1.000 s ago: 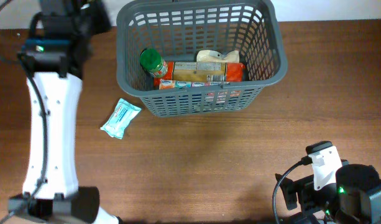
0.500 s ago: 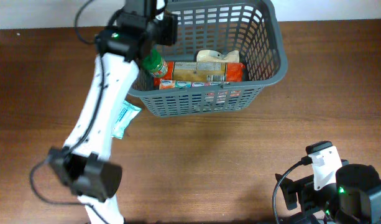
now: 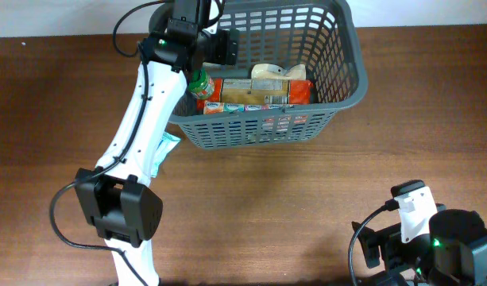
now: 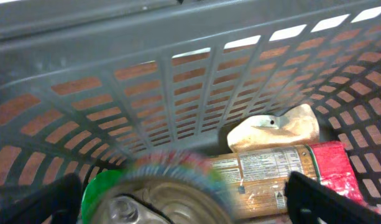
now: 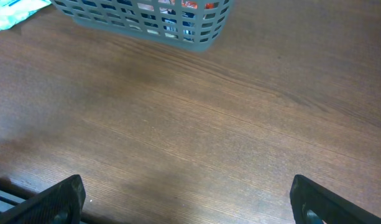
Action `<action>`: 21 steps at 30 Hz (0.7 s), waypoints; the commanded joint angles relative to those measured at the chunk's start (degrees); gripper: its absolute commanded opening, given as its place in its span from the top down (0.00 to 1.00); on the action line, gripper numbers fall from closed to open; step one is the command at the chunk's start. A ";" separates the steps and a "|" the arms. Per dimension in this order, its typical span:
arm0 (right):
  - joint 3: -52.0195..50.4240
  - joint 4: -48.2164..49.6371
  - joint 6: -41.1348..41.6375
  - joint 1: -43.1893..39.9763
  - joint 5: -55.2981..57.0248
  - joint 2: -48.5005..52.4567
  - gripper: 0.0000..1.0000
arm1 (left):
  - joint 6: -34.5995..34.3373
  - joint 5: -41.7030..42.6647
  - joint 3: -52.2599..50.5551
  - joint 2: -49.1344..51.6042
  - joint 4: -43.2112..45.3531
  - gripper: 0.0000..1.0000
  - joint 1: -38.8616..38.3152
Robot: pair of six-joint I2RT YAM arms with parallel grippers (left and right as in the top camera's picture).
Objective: Pack container
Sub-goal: 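Lift the tuna can and release it into the basket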
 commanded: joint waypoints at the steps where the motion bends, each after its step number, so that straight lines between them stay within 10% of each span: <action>1: 0.52 0.17 0.66 0.48 0.70 -0.20 0.01 | 0.70 1.53 4.85 -5.16 -4.50 0.01 0.13; 12: 0.52 0.17 0.66 0.48 0.68 -0.20 0.01 | -7.34 -27.36 6.86 -27.74 -23.54 0.01 4.96; 21: 0.52 0.17 0.66 0.48 0.70 -0.20 0.01 | -12.61 -13.88 -20.85 -37.92 -19.65 0.01 20.15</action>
